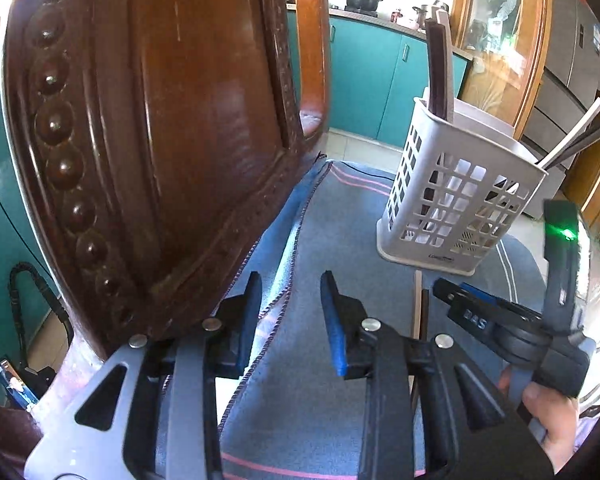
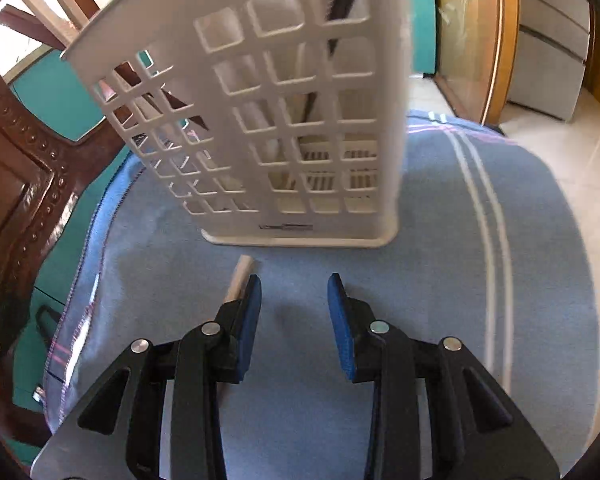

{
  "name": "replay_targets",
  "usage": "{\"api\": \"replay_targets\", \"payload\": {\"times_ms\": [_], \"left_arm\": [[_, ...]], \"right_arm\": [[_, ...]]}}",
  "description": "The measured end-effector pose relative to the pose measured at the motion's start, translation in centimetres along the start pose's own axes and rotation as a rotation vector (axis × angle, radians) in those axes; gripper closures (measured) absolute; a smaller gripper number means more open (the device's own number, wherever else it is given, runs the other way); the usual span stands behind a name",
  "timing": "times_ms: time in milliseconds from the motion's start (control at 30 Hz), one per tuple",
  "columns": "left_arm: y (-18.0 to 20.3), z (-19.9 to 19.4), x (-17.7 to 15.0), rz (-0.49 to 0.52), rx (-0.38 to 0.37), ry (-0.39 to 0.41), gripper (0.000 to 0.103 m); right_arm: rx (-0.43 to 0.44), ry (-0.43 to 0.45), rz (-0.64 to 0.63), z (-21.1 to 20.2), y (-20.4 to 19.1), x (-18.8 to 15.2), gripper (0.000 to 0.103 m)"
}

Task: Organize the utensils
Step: 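Lower both open tools back toward the last chopsticks on the cloth, then close the right tool on a brown chopstick while the left tool grasps a cream one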

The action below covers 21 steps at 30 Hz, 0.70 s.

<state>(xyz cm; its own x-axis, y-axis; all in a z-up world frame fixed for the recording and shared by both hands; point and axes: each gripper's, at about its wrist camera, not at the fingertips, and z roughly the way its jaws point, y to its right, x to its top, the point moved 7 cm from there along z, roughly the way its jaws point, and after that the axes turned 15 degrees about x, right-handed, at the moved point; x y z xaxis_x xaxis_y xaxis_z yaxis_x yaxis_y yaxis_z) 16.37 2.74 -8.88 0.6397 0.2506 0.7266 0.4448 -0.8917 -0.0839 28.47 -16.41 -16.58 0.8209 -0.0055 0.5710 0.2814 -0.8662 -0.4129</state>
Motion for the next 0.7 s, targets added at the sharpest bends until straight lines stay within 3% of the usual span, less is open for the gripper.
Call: {"api": "replay_targets", "payload": {"times_ms": [233,367,433,533,567,700], "left_arm": [[0.4,0.2,0.2,0.012,0.005,-0.014,0.069],[0.7,0.7,0.1,0.019,0.008,-0.017,0.069],[0.8,0.8,0.1,0.021,0.008,-0.017,0.069],[0.9,1.0,0.2,0.024,0.008,-0.019,0.069],[1.0,1.1,0.2,0.026,0.008,-0.020,0.069],[1.3,1.7,0.1,0.036,0.002,-0.028,0.069]], "right_arm": [[0.037,-0.032,-0.082,1.4,-3.1,-0.3,0.068],[0.010,-0.067,-0.168,1.9,-4.8,-1.1,0.068],[0.016,-0.087,-0.199,1.9,-5.5,-1.7,0.081],[0.052,-0.112,-0.208,1.7,-6.3,-2.5,0.086],[0.065,-0.116,-0.207,1.4,-6.4,-2.8,0.094],[0.101,-0.101,-0.184,-1.0,-5.8,-2.2,0.096]]}}
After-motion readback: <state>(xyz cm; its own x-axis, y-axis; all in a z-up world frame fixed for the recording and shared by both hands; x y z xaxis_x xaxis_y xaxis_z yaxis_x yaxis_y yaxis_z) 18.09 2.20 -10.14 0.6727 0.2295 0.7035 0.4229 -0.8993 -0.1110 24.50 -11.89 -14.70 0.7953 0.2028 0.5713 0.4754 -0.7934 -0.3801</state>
